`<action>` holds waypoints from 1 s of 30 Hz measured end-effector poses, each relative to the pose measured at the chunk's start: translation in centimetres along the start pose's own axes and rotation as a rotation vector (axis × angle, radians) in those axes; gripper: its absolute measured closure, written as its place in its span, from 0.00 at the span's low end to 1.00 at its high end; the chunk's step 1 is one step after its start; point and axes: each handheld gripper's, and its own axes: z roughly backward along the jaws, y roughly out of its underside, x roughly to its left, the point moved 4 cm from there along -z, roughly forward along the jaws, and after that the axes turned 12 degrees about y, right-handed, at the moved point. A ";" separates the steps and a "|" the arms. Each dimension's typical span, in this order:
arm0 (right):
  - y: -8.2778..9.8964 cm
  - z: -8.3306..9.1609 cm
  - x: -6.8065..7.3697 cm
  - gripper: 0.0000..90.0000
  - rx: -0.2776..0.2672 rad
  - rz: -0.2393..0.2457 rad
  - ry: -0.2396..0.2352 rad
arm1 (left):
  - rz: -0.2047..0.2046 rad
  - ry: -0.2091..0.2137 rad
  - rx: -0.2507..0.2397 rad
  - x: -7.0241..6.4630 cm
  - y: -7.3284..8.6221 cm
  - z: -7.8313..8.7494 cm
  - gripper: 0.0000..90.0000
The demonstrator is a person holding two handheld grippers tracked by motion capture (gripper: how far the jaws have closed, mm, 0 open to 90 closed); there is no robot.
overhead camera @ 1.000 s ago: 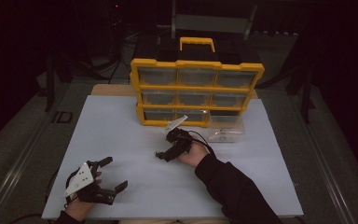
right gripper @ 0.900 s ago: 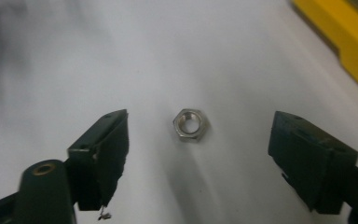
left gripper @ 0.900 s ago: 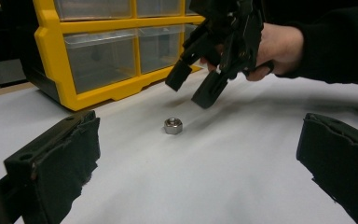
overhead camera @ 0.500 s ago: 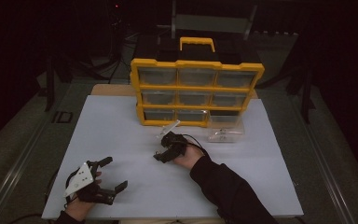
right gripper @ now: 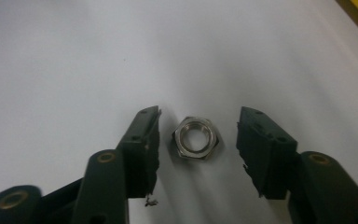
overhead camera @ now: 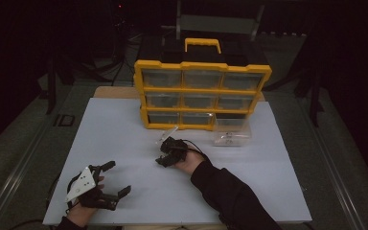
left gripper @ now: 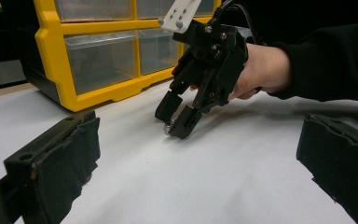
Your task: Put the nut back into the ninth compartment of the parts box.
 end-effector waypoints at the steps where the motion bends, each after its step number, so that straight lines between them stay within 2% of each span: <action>1: 0.0 0.0 0.1 0.57 0.000 -0.004 0.003 | 0.000 0.000 0.000 0.0 0.0 0.0 0.00; 8: -0.2 0.1 0.5 0.69 0.000 0.036 0.006 | -0.003 -0.001 0.005 0.0 0.0 0.0 0.00; 13: -0.2 0.1 0.6 0.75 0.003 0.025 0.003 | -0.002 -0.002 0.006 0.0 0.0 0.0 0.00; 16: -0.3 0.1 0.6 0.76 0.013 0.013 0.001 | -0.001 -0.002 0.006 0.0 0.0 -0.1 0.00; 30: -0.5 1.2 0.2 0.78 0.016 0.022 -0.004 | -0.001 -0.003 0.006 0.0 0.0 -0.1 0.00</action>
